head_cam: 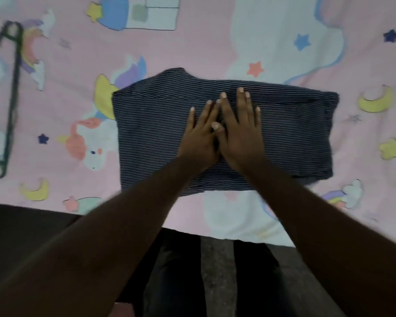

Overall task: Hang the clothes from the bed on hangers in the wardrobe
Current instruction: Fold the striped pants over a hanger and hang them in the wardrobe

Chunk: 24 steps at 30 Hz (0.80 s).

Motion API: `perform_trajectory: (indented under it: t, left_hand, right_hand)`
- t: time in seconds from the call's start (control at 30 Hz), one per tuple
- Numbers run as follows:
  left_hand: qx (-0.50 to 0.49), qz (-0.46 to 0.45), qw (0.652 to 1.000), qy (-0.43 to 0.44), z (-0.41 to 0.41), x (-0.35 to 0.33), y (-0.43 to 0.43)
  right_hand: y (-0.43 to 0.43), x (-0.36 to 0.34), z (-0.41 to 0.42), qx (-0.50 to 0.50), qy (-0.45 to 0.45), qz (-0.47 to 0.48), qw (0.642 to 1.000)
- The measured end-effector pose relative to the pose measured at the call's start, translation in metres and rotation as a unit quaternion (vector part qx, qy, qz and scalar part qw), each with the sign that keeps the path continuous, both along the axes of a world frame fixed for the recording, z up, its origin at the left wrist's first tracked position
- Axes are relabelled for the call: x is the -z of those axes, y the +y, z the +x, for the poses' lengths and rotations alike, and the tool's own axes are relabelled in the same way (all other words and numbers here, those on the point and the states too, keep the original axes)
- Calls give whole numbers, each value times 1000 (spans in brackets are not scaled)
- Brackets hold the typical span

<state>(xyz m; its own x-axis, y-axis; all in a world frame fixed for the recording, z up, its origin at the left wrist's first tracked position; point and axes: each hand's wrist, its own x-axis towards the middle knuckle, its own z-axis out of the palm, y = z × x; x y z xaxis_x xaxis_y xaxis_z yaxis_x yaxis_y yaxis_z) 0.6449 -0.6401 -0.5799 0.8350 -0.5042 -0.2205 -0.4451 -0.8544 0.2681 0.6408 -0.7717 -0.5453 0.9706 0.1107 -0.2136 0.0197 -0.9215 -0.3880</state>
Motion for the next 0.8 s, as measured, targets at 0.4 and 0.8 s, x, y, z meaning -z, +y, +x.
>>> perform_trajectory:
  t: [0.4,0.8]
  left_hand:
    - [-288,72,955,-22,17,-20,178]
    - [-234,102,964,71,-82,-17,233]
  right_hand:
    - [19,22,-5,-25,9,-91,995]
    - [91,16,-34,-165,38,-68,983]
